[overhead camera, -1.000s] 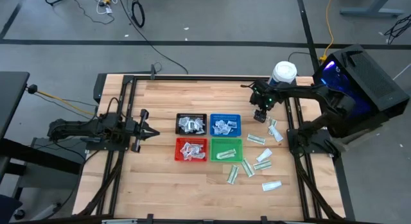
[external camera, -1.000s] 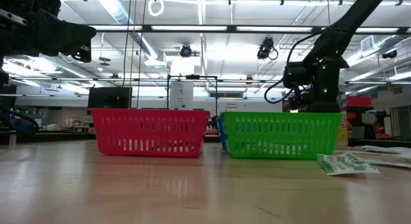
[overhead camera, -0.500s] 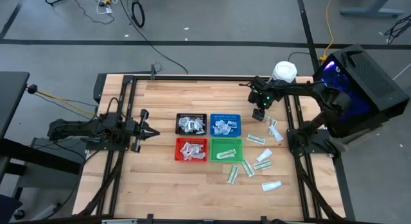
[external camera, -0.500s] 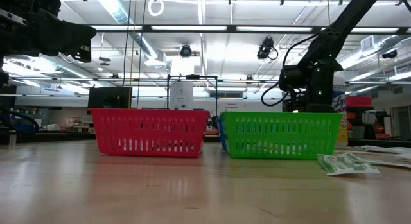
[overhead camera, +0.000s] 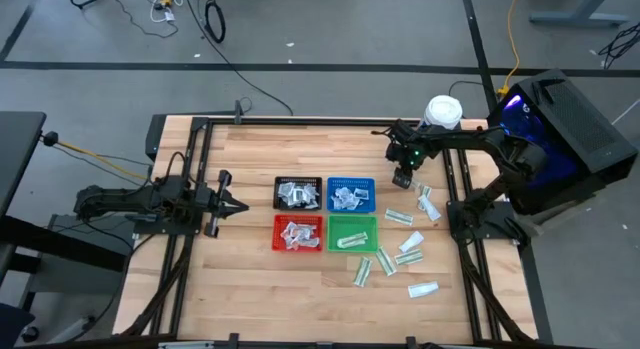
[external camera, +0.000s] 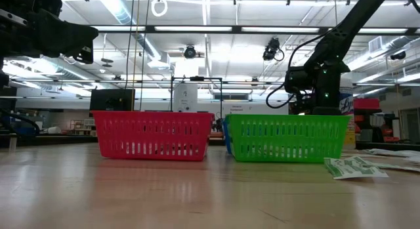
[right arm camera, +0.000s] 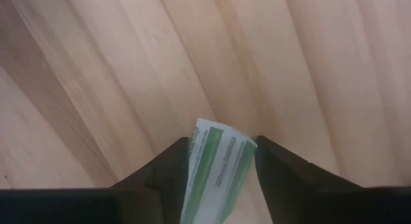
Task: Pick & Place First Aid Supplies
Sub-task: Put the green bandage pack into the green bin
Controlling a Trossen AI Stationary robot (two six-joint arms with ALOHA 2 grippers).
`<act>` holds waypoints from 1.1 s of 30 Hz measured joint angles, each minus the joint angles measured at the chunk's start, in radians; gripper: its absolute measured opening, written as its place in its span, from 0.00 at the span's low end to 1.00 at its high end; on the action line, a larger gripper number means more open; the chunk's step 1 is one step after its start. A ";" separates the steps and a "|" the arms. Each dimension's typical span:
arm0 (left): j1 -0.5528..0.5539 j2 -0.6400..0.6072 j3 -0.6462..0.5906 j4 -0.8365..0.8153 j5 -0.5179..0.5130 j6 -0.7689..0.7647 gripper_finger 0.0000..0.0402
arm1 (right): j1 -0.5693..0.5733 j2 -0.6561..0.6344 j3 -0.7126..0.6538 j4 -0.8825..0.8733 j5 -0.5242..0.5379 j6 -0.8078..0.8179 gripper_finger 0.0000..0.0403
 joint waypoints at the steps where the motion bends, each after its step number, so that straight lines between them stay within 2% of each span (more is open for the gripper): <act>1: 0.000 0.000 0.000 0.000 0.000 0.000 0.06 | 0.000 0.000 0.000 0.000 0.000 0.001 0.41; 7: 0.000 0.000 0.000 0.000 0.000 0.000 0.06 | 0.001 0.001 -0.001 0.001 0.004 0.001 0.29; 12: 0.000 0.000 0.000 0.000 0.000 0.000 0.06 | 0.001 0.001 -0.001 0.000 0.005 0.001 0.25; 20: 0.000 0.000 0.000 0.000 0.000 0.000 0.06 | 0.002 -0.014 -0.002 -0.008 0.008 0.017 0.26; 33: 0.000 0.000 0.000 0.000 0.000 0.000 0.06 | 0.037 -0.150 -0.007 -0.027 0.006 0.047 0.27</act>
